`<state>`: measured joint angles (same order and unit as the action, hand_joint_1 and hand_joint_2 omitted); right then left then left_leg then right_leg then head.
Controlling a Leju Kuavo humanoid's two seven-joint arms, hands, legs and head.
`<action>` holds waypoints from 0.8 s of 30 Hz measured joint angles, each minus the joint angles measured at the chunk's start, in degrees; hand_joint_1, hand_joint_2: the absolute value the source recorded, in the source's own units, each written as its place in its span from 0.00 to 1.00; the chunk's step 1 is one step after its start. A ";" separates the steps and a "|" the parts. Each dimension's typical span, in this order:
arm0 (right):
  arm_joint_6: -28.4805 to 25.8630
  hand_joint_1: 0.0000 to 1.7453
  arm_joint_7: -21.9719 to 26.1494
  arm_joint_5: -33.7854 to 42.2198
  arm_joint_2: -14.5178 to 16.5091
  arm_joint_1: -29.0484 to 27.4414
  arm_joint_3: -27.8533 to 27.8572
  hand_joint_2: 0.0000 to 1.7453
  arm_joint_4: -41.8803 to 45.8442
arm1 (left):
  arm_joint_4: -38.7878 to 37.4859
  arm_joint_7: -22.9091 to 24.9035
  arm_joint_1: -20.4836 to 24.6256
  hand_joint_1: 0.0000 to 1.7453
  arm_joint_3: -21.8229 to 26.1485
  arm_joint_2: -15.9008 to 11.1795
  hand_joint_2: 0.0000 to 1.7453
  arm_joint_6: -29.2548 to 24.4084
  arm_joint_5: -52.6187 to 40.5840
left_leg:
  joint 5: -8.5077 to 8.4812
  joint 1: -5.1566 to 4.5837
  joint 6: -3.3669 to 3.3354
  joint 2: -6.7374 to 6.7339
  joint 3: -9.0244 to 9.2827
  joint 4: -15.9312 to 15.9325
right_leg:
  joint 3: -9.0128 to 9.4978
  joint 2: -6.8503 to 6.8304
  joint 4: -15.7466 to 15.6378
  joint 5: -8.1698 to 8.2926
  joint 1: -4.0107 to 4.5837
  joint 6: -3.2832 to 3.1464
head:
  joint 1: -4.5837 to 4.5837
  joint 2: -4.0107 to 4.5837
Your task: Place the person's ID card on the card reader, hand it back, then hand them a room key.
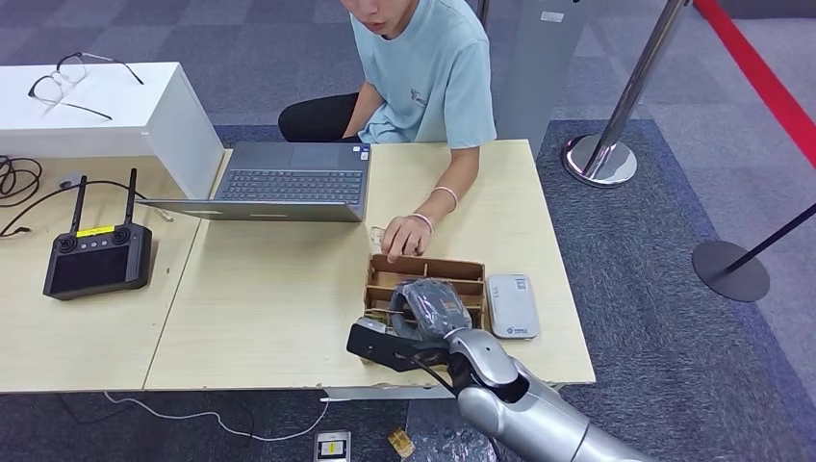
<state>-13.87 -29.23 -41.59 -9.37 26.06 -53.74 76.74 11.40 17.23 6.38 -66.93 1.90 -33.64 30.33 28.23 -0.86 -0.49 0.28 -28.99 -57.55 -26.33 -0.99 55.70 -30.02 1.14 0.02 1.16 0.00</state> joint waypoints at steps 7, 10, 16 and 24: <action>-0.61 1.00 0.26 -0.01 0.54 -0.31 0.08 1.00 -0.48 | 0.01 0.17 0.03 0.00 0.01 0.00 1.00 0.00 0.11 | 0.01 0.00 0.00 0.00 0.01 0.00 | 0.00 0.00 0.00 0.00 0.00 0.00 | -0.01 0.00; -0.72 1.00 0.29 0.04 0.71 -0.40 0.07 1.00 -0.65 | 0.01 0.19 0.03 0.00 0.01 0.00 1.00 0.00 0.11 | 0.01 0.00 0.00 0.00 0.04 0.00 | 0.03 0.00 -0.01 0.00 0.00 0.00 | -0.01 0.00; -2.58 1.00 0.69 -0.02 0.99 -0.88 0.00 1.00 -1.09 | 0.01 0.17 0.03 0.00 0.01 0.00 1.00 -0.08 0.13 | 0.01 0.00 0.00 -0.02 0.12 0.00 | 0.12 0.01 -0.01 0.00 0.00 0.00 | 0.00 0.01; -8.18 1.00 1.35 -2.36 1.11 -0.79 0.11 1.00 -1.32 | 0.01 -0.13 0.01 0.00 0.01 0.00 1.00 -0.15 0.14 | 0.01 -0.01 -0.01 -0.01 0.06 -0.01 | 0.10 0.01 0.00 0.00 -0.01 0.00 | -0.01 0.00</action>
<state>-22.05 -27.88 -43.95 -8.26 25.27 -53.63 75.43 11.41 17.10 6.38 -66.93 1.90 -33.79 30.47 28.24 -0.87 -0.49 0.27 -28.93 -57.55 -26.23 -0.98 55.69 -30.02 1.13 0.03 1.15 0.00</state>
